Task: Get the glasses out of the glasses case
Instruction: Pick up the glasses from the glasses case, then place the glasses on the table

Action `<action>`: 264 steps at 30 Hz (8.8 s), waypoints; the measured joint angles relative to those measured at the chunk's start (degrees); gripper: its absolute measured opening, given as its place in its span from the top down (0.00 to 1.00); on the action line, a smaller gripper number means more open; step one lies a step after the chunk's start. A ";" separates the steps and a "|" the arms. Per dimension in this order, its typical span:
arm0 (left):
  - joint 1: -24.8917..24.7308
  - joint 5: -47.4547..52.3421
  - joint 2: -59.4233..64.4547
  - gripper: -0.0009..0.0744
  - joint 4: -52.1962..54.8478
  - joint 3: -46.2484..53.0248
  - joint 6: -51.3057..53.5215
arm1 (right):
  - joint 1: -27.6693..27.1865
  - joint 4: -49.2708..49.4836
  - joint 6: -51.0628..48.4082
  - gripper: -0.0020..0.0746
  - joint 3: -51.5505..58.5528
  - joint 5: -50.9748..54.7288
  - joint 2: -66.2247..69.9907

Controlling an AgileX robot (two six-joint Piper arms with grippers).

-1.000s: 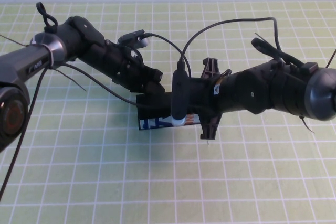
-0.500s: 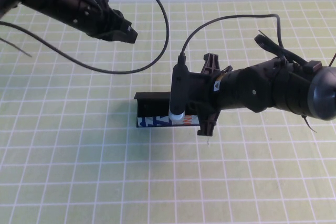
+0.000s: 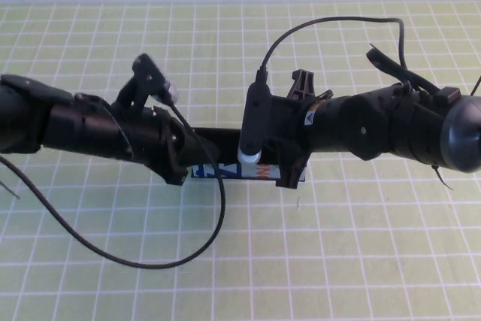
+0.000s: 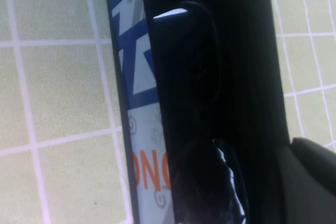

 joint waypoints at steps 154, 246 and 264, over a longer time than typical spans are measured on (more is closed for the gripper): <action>4.55 -6.27 6.18 0.99 -15.18 0.26 8.51 | -1.40 -2.87 11.95 0.55 -47.22 56.10 21.87; 4.55 -5.34 6.18 0.99 -14.75 0.26 8.27 | -1.64 -2.60 13.01 0.96 -49.02 59.30 21.39; 4.55 -3.91 6.18 0.99 -14.64 0.26 8.27 | -10.55 -10.42 57.80 0.96 -39.89 60.05 1.64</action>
